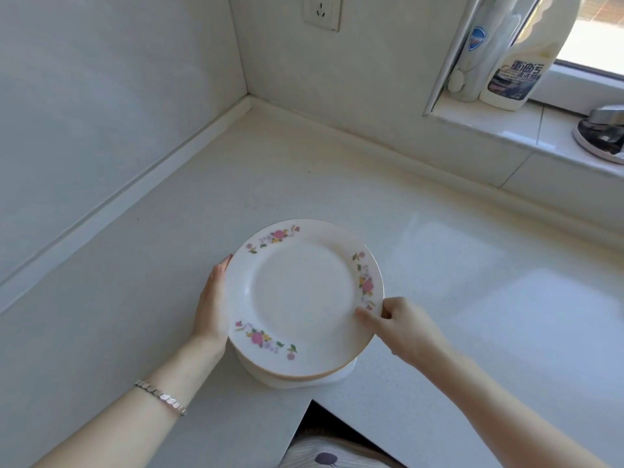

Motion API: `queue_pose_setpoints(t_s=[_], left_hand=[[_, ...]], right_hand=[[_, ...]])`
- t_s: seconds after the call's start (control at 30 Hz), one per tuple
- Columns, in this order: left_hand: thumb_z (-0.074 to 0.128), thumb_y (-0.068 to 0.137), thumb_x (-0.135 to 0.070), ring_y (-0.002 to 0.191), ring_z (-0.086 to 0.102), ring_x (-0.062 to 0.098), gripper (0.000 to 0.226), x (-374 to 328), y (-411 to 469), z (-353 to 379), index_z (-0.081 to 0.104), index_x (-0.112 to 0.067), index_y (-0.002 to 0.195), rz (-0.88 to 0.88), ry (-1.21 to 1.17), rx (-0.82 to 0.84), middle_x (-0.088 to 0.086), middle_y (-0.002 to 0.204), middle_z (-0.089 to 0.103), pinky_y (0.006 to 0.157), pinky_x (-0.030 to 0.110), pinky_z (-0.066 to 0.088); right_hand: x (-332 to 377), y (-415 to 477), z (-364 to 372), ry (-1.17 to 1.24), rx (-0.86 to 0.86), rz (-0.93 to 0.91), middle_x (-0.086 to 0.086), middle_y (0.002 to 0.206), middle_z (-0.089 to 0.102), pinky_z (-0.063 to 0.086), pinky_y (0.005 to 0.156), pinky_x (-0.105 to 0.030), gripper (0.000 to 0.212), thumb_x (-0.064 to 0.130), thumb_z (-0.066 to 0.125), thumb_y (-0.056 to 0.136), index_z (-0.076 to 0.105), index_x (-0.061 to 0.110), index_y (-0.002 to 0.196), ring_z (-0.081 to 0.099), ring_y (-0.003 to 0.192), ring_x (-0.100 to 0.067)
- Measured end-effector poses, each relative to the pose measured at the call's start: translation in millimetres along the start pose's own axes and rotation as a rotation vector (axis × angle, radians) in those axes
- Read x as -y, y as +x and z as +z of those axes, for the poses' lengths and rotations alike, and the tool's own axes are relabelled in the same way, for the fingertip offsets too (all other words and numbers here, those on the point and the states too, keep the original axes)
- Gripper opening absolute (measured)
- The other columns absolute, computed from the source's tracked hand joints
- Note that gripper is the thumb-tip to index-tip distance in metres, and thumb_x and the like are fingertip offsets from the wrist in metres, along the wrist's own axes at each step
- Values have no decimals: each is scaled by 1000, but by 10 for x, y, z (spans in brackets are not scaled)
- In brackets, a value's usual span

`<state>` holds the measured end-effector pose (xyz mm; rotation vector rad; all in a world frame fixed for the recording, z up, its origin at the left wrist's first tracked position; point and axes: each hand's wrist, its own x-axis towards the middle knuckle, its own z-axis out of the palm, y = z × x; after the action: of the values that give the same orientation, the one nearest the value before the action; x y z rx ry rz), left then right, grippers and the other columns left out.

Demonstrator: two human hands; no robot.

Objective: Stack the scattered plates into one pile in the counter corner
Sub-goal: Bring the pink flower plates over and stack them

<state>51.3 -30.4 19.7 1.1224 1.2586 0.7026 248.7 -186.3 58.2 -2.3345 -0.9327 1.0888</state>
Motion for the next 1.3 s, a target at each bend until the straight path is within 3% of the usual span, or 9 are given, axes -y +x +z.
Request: queue_pose_setpoints(t_s=[0.13,0.23,0.3,0.47,0.63,0.73,0.9,1.03,1.3], left_hand=[[34,85,-53,118,55,13,42,-20,-7,-6,62,-36,111,20,-1,11,-7,124,63,92,25,40],[31,91,-49,119,55,13,46,-6,0,-13,59,-30,122,44,-18,29,-6,126,61,91,23,41],[30,93,-47,117,56,13,42,6,10,-10,60,-31,118,51,-31,50,-8,122,63,90,24,42],[34,85,-54,120,54,12,45,-30,-14,-43,59,-35,117,38,11,76,-8,126,61,103,30,39],[28,99,-36,141,31,18,51,-226,-63,-3,25,-20,148,138,664,-39,-1,155,29,113,33,22],[36,97,-32,145,19,23,54,-430,-96,217,29,-9,146,452,915,-42,10,157,21,117,39,14],[35,84,-32,116,53,29,46,-588,-315,1090,66,-5,103,737,894,338,12,117,63,99,23,31],[41,91,-26,84,58,25,21,-503,-643,1985,60,-17,87,509,1103,751,-5,72,57,78,29,43],[41,88,-17,77,61,20,17,332,-1727,3809,53,-19,76,90,1130,1173,3,80,66,65,23,45]], right_hand=[[-28,69,-85,-183,-14,41,-1,65,55,40,60,-29,49,65,46,80,47,18,65,54,61,-20],[1,235,-21,209,-141,0,-7,122,54,48,84,-33,58,56,46,86,40,21,132,59,100,-19],[101,346,82,507,-85,-20,0,124,47,48,76,-24,69,52,45,89,22,20,146,57,89,-11],[129,478,324,550,-219,-51,5,126,52,40,105,-36,59,54,38,91,34,24,141,52,113,-16],[113,374,195,643,-107,-68,6,96,55,46,72,-13,33,38,35,98,45,26,126,54,87,-10],[-76,297,40,666,-40,15,0,109,65,47,93,-29,35,38,33,98,57,18,114,60,103,-16],[-641,-7,-262,641,-50,220,-3,88,68,49,91,-34,17,24,47,94,61,15,96,65,82,-16],[-1246,-330,-562,568,-132,284,-1,86,66,48,80,-27,10,17,49,93,59,18,91,63,82,-16],[-2921,-1245,-1437,623,-408,401,-14,92,62,42,52,-2,13,7,47,93,58,7,100,58,71,-14]])
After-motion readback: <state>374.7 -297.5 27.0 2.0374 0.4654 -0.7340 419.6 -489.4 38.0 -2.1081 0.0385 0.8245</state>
